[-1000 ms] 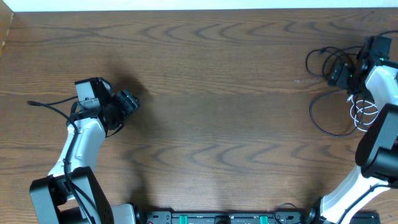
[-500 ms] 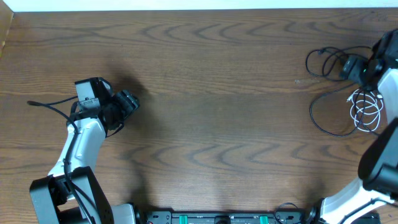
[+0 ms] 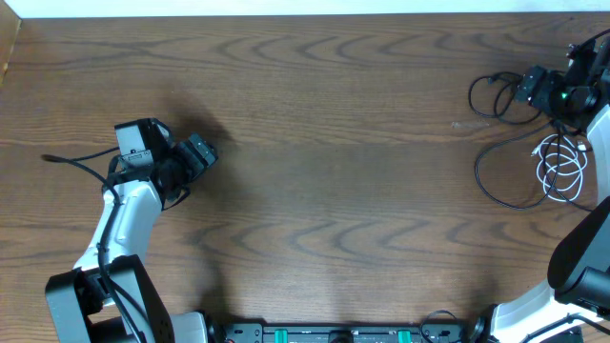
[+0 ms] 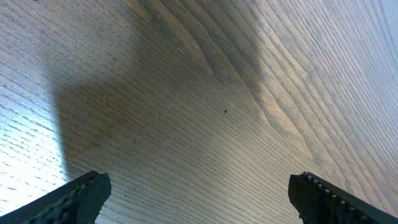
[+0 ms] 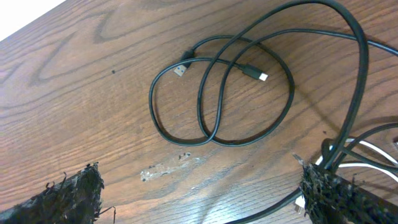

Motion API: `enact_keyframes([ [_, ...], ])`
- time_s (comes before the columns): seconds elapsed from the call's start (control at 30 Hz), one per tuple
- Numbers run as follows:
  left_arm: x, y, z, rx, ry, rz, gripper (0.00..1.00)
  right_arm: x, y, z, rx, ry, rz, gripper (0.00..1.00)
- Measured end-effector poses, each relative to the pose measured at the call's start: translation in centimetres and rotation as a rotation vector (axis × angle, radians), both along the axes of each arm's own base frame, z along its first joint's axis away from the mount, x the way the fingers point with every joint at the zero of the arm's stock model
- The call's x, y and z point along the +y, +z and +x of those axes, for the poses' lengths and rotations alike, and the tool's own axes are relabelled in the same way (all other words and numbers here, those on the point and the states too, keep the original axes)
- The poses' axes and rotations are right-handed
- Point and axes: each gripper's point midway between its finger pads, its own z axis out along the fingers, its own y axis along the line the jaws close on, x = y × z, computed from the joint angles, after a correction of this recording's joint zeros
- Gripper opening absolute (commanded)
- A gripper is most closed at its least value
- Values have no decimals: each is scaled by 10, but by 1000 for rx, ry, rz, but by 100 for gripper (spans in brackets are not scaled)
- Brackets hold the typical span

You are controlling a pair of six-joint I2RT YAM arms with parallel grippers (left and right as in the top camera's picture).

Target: Untangle cables

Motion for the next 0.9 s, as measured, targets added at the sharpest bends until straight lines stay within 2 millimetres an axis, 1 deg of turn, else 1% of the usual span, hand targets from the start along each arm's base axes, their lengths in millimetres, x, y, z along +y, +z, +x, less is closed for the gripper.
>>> enact_keyframes([
  [0.9, 0, 0, 0, 0, 0, 0, 98, 2, 0, 0, -3, 5, 8, 99],
])
